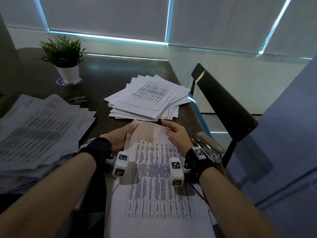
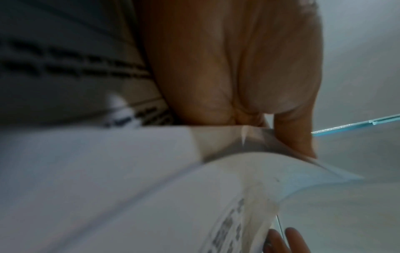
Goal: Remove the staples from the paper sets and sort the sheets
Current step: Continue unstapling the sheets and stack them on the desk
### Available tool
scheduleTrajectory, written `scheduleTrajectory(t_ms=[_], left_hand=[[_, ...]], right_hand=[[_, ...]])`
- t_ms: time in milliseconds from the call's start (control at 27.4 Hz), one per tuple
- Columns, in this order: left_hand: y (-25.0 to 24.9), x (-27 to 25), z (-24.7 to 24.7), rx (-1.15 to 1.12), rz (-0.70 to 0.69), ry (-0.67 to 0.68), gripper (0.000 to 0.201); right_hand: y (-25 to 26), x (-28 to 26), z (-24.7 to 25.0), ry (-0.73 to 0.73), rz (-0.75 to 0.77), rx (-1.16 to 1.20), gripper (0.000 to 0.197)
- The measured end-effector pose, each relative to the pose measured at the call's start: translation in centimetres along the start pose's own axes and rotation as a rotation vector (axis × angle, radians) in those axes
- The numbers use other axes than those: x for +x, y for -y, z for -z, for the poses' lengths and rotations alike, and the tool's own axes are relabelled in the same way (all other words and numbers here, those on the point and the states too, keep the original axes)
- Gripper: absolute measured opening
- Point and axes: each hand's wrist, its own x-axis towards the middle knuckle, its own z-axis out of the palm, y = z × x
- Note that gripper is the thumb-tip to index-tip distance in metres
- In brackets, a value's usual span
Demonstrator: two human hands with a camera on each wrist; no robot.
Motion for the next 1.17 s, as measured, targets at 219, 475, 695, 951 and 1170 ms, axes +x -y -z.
scheduleTrajectory(t_ms=[219, 475, 695, 951, 1170], left_hand=[[0.0, 0.0, -0.2, -0.014, -0.038, -0.014, 0.042], [0.3, 0.7, 0.0, 0.018, -0.070, -0.098, 0.032], [0.0, 0.0, -1.0, 0.004, -0.127, -0.151, 0.033], [0.1, 0.2, -0.5, -0.109, -0.139, -0.202, 0.038], [0.7, -0.4, -1.1, 0.160, -0.244, -0.277, 0.021]], right_hand=[[0.4, 0.1, -0.3, 0.093, 0.024, -0.169, 0.025], [0.1, 0.1, -0.4, 0.007, 0.080, -0.152, 0.035], [2.1, 0.7, -1.3, -0.021, 0.011, -0.238, 0.009], [8.4, 0.9, 2.1, 0.134, 0.128, -0.501, 0.014], [9.4, -0.1, 2.8, 0.247, 0.036, -0.756, 0.012]])
